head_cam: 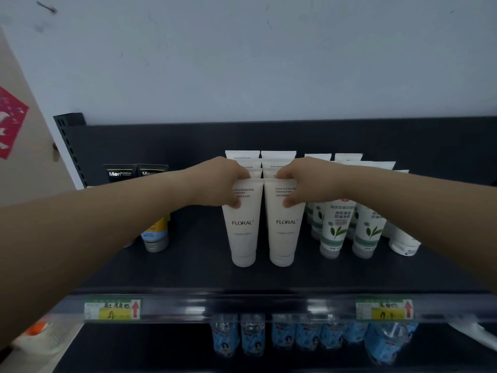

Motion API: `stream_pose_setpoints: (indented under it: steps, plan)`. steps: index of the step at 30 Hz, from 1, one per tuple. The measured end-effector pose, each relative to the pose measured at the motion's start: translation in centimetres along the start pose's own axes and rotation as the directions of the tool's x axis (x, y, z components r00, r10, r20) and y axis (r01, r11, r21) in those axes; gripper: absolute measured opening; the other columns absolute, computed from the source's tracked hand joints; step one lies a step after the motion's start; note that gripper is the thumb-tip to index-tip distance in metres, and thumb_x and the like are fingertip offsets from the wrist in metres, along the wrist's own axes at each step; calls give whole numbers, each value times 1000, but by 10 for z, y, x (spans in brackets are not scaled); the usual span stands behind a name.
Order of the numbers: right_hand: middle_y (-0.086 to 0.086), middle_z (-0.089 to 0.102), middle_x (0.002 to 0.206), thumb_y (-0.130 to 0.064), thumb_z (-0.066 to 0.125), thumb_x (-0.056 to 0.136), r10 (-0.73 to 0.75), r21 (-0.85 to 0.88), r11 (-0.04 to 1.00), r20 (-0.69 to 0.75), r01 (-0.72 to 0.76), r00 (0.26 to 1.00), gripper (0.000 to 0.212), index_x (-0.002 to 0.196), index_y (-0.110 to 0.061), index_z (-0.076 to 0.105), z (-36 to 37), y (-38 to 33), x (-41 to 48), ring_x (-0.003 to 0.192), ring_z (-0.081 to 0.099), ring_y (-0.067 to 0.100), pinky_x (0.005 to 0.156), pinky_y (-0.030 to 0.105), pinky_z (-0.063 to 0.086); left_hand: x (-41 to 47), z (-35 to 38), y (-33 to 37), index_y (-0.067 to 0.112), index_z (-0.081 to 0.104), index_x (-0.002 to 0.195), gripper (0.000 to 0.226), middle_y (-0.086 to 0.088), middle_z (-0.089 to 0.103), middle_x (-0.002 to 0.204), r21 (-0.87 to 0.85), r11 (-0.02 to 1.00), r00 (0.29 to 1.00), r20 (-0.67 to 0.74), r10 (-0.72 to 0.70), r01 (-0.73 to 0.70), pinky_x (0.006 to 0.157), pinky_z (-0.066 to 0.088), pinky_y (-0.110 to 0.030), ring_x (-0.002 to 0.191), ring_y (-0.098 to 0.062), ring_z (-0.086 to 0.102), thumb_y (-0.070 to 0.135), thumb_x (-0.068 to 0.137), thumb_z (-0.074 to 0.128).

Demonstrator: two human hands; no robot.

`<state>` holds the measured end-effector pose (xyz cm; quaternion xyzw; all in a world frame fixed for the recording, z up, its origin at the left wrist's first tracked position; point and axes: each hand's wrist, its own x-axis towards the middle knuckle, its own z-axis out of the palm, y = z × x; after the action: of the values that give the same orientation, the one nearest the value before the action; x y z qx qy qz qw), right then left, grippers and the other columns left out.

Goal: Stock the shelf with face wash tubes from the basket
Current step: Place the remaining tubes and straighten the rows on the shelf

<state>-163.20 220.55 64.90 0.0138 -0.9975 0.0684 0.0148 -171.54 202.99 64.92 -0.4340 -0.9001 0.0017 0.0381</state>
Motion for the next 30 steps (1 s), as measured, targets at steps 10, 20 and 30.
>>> stream_pose_setpoints:
  steps: [10,20,30]
  plan:
    - [-6,59,98,-28,68,85,-1,-12,1000,16,1,1000,32,114,-17,61,-1,-1,-2,75,52,4,59,17,37,-3,0,2,16,52,131,48,-1,58,122,6,1000,1000,-1,-19,19,89,45,-29,108,-17,54,28,86,66]
    - [-13,52,79,-26,66,87,4,-24,1000,51,-3,999,29,114,-15,60,-4,-4,-6,61,47,1,49,12,31,-3,3,1,9,57,118,36,-5,60,110,11,1000,1000,-7,-10,10,79,48,-32,97,-20,57,26,86,63]
    - [-9,59,88,-33,68,84,-23,-7,1000,40,23,999,32,111,-17,62,-5,0,-2,68,52,3,52,15,36,-4,3,1,13,57,118,36,-1,60,108,15,1000,1000,-9,-7,7,76,48,-30,93,-17,56,27,85,64]
